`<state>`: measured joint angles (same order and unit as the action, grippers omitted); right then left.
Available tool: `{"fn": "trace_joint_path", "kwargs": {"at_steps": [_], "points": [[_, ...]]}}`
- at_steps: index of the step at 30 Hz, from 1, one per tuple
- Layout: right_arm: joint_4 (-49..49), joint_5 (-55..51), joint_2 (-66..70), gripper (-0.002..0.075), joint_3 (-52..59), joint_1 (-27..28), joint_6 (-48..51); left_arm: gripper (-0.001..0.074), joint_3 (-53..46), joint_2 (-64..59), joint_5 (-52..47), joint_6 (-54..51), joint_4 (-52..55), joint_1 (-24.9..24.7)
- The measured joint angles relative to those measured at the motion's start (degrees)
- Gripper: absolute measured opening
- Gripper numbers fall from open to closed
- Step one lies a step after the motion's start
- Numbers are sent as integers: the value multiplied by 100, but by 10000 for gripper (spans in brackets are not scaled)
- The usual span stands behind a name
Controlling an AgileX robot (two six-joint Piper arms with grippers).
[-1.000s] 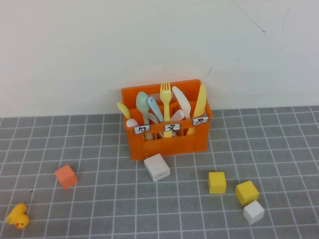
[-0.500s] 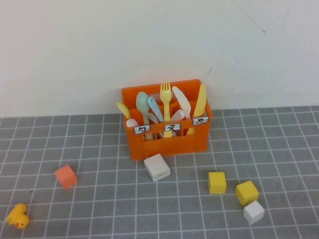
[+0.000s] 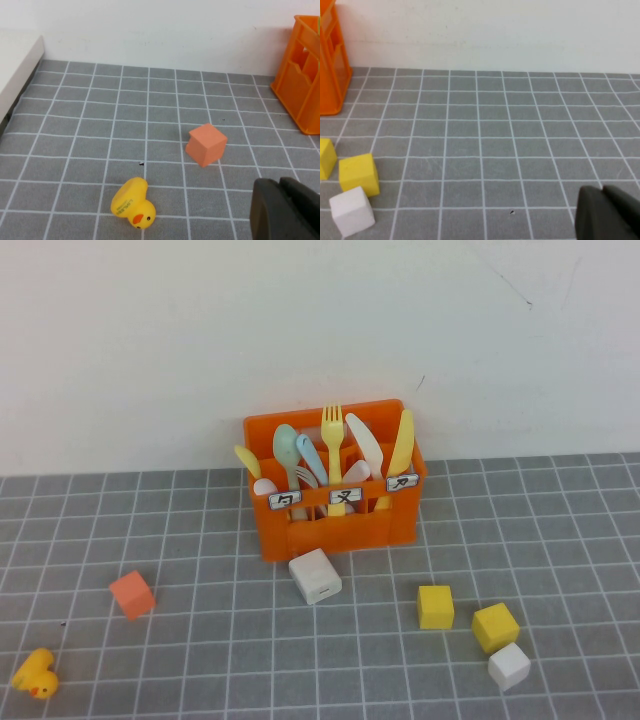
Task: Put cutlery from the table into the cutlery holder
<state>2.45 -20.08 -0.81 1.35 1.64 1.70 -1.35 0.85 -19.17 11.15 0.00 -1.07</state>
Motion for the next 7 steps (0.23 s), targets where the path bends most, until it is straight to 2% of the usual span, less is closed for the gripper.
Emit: {"fn": "trace_joint_path", "kwargs": {"at_steps": [7], "points": [[0,0,0,-1,0,0,-34,-1,0,0,0,0,0,0]]}}
